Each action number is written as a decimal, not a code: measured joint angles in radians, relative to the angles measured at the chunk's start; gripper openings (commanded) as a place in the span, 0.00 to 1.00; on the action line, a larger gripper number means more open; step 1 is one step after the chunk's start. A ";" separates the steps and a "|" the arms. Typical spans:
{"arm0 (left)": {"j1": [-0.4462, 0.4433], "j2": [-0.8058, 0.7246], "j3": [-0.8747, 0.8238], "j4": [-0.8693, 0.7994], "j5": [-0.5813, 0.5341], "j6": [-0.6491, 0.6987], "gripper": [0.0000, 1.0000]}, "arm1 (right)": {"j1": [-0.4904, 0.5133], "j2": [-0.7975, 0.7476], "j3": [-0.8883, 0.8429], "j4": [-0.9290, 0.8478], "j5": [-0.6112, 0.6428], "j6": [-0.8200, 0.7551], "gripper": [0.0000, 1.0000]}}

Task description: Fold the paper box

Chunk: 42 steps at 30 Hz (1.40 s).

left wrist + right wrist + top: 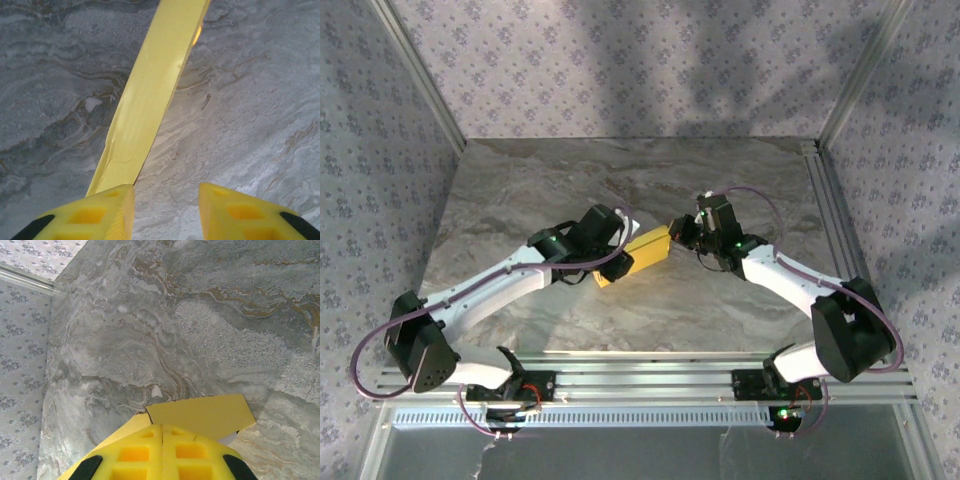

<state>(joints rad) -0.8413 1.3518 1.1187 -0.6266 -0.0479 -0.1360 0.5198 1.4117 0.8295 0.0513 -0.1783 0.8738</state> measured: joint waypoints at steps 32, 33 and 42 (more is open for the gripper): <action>0.014 -0.149 -0.206 0.164 0.022 -0.393 0.22 | 0.019 -0.132 -0.299 -0.089 0.130 -0.002 0.25; 0.013 -0.149 -0.208 0.167 0.022 -0.393 0.22 | 0.016 -0.127 -0.300 -0.102 0.130 -0.003 0.28; 0.082 -0.117 -0.220 0.161 -0.004 -0.388 0.25 | 0.100 -0.263 -0.296 -0.203 0.184 0.051 0.54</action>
<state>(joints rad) -0.7593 1.2346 0.8986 -0.4656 -0.0521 -0.5243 0.6193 1.1488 0.5339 -0.1516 0.0055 0.9249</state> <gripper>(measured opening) 0.251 0.497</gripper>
